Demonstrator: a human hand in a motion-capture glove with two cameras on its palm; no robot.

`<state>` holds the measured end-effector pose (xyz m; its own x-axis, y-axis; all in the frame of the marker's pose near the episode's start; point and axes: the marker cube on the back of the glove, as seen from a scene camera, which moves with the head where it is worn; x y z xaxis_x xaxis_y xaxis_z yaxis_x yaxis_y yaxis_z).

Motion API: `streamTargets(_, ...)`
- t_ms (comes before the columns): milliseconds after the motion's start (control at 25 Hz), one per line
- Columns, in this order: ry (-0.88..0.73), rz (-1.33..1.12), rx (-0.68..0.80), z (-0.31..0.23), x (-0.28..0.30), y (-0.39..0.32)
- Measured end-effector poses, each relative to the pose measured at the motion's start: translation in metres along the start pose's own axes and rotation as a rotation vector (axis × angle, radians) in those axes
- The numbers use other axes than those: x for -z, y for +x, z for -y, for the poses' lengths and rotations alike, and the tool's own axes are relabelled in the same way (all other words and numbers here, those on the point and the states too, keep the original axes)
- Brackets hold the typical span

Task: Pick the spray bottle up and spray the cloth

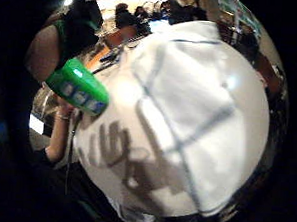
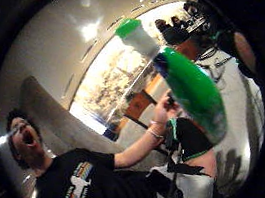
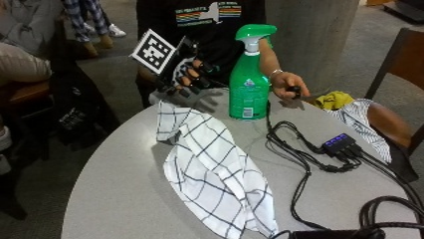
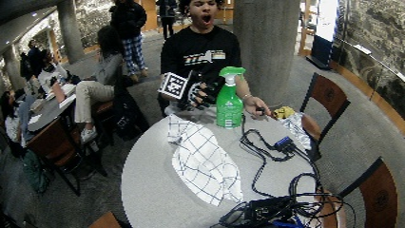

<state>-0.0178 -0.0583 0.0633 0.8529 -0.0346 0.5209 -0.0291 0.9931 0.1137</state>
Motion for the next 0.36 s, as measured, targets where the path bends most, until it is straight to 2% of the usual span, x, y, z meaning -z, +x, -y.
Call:
streamTargets(240,0.035,-0.217,-0.07,-0.023,0.012,0.05)
streamTargets(360,0.04,-0.262,-0.047,-0.027,0.009,0.066)
